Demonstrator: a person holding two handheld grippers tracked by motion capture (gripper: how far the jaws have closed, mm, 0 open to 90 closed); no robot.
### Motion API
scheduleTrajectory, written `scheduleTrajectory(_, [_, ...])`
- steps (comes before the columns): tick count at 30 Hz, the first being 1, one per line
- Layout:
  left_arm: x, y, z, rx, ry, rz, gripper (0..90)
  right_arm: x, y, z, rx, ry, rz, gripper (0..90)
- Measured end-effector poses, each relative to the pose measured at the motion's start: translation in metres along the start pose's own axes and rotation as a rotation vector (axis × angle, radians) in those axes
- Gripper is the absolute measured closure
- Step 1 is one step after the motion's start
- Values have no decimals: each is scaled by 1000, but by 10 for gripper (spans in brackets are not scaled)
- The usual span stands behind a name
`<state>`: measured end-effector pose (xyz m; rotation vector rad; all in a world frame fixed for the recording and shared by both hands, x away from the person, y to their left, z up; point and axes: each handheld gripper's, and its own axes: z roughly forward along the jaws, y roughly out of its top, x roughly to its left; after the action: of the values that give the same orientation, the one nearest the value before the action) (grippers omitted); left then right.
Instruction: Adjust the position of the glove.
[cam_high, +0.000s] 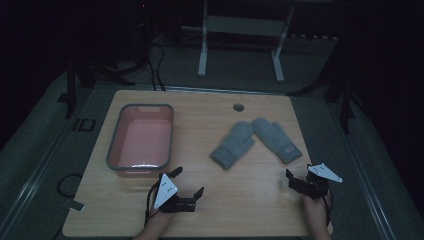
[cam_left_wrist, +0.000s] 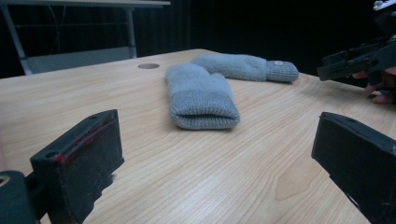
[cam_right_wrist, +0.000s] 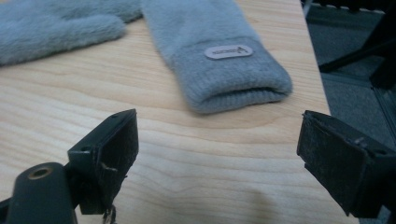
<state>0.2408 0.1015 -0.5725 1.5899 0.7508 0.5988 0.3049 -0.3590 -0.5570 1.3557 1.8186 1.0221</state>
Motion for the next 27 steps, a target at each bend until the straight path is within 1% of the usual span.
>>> scheduleTrajectory(1, [0, 0, 0, 2, 0, 0, 22, -1, 0, 0, 0, -2, 8, 130])
scheduleTrajectory(2, [0, 0, 0, 1, -1, 2, 22, 0, 0, 0, -1, -13, 9, 134])
scheduleTrajectory(3, [-1, 0, 0, 2, -2, 6, 22, 0, 0, -1, -5, -23, 6, 135])
scheduleTrajectory(5, [-1, 0, 0, 1, -3, 8, 22, 1, 0, -1, -4, -26, -1, 135])
scheduleTrajectory(6, [-2, 0, 0, 2, -5, 12, 22, 2, 0, 0, 7, -28, -2, 135])
scheduleTrajectory(8, [-2, 0, 0, 1, -5, 18, 21, 2, 0, 1, 24, -17, -13, 136])
scheduleTrajectory(11, [-3, 0, 0, -1, -3, 20, 21, 2, 0, 0, 23, 29, -19, 136])
scheduleTrajectory(14, [-3, 0, 0, -2, 3, 20, 22, 5, 1, 1, 18, 41, -17, 136])
scheduleTrajectory(15, [-3, 0, 0, -2, 3, 20, 21, 6, 3, 1, 35, 63, -31, 137])
scheduleTrajectory(16, [-3, 0, 0, -2, 3, 22, 21, 6, 5, 1, 46, 70, -42, 148])
scheduleTrajectory(18, [-3, 0, 0, -1, 3, 23, 22, 7, 10, -1, 54, 61, -72, 151])
scheduleTrajectory(20, [-3, 0, 0, -1, 4, 24, 22, 7, 14, -1, 60, 78, -91, 151])
scheduleTrajectory(23, [-3, 0, 0, -1, 4, 28, 21, 9, 20, -2, 79, 82, -128, 152])
scheduleTrajectory(24, [-4, 0, 0, 0, 4, 30, 22, 10, 24, -1, 95, 100, -135, 151])
scheduleTrajectory(27, [-4, 0, 0, -2, 5, 34, 22, 14, 31, 0, 97, 156, -130, 151])
